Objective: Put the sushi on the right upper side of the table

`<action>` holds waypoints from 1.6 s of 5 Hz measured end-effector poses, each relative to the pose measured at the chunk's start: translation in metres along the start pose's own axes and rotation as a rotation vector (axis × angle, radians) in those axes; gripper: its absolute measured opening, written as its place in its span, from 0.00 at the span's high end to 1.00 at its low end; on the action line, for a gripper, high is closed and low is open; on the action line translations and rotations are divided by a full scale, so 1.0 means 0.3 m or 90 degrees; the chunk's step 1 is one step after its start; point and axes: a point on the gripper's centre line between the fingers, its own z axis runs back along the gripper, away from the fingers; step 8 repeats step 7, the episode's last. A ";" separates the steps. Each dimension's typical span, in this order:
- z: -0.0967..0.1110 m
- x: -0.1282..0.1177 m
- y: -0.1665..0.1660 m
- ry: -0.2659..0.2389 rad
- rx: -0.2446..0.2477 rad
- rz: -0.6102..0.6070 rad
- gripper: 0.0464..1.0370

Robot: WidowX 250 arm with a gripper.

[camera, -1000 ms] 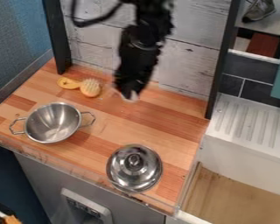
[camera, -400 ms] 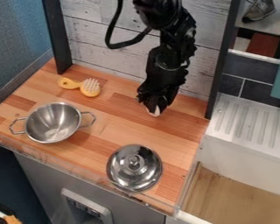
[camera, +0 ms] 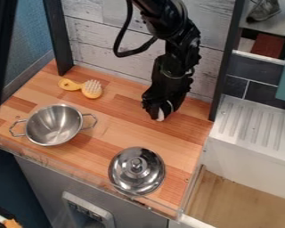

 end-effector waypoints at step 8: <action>0.195 0.073 0.023 -0.010 -0.106 0.020 0.04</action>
